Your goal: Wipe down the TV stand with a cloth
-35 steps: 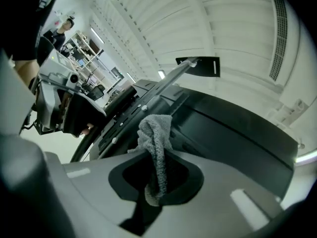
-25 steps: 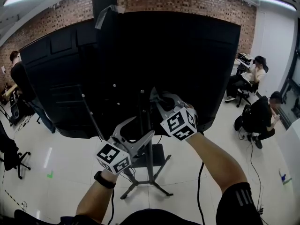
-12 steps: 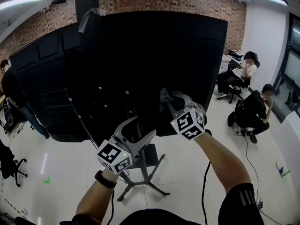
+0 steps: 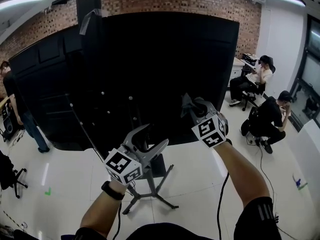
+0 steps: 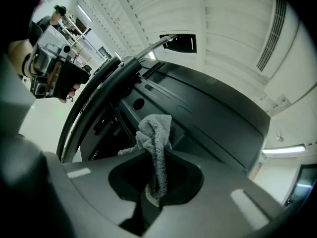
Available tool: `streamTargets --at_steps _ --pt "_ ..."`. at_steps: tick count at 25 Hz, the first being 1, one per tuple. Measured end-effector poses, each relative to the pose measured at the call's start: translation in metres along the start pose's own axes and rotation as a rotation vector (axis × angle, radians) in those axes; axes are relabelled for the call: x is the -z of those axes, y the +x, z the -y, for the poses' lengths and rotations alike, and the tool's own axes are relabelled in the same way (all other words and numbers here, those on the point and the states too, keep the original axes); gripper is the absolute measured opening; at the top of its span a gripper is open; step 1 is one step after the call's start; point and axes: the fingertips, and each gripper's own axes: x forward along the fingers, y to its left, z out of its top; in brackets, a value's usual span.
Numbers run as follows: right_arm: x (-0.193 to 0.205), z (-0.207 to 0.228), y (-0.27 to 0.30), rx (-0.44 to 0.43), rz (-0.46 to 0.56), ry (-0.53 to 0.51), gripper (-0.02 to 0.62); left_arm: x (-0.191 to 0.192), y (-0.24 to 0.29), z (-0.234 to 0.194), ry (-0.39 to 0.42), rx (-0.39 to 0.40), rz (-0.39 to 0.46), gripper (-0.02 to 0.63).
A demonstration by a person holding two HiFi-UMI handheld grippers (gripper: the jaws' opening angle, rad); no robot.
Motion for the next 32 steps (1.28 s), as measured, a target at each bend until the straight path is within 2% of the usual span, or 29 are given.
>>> streamTargets --at_steps 4,8,16,24,32 --pt "-0.014 0.002 -0.007 0.005 0.042 0.021 0.033 -0.008 -0.006 -0.001 0.011 -0.012 -0.003 0.308" --pt "-0.047 -0.013 -0.014 -0.014 0.109 0.006 0.032 -0.013 -0.024 -0.008 0.02 -0.031 0.003 0.308" --pt "-0.162 -0.054 -0.024 -0.043 0.29 -0.061 0.032 -0.042 -0.084 -0.037 0.064 -0.077 0.03 0.308" --pt "-0.286 -0.132 -0.017 -0.116 0.442 -0.094 0.033 -0.076 -0.172 -0.094 0.094 -0.152 0.064 0.308" --pt "-0.382 -0.228 0.028 -0.188 0.461 -0.165 0.034 -0.097 -0.269 -0.151 0.117 -0.239 0.069 0.308"
